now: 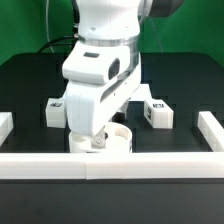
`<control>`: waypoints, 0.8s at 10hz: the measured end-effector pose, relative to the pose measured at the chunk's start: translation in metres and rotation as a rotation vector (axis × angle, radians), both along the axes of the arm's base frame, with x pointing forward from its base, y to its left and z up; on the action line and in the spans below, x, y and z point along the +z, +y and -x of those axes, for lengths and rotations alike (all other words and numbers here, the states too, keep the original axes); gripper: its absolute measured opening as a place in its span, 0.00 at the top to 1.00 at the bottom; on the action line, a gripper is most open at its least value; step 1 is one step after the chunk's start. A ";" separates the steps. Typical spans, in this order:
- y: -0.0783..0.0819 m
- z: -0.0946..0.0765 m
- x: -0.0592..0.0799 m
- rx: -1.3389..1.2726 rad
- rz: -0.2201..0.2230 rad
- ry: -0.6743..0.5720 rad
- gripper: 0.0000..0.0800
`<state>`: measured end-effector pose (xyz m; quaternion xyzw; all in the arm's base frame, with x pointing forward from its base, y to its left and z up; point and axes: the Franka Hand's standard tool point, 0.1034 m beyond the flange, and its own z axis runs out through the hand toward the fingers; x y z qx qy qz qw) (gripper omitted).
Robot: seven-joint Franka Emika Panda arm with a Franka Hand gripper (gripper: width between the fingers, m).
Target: Assemble stool
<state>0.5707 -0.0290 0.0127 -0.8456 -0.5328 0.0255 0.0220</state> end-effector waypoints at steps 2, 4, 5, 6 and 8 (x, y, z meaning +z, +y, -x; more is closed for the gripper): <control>-0.001 0.000 0.000 -0.003 0.000 -0.001 0.19; -0.001 0.000 -0.001 -0.003 0.000 -0.001 0.22; -0.001 0.000 -0.001 -0.003 0.000 -0.001 0.44; -0.001 0.000 0.000 -0.003 0.000 -0.002 0.44; -0.001 0.000 0.000 -0.003 0.000 -0.002 0.60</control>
Offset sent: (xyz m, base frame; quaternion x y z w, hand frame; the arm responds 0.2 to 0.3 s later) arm 0.0000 0.0000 0.0000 0.0000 0.0000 0.0000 1.0000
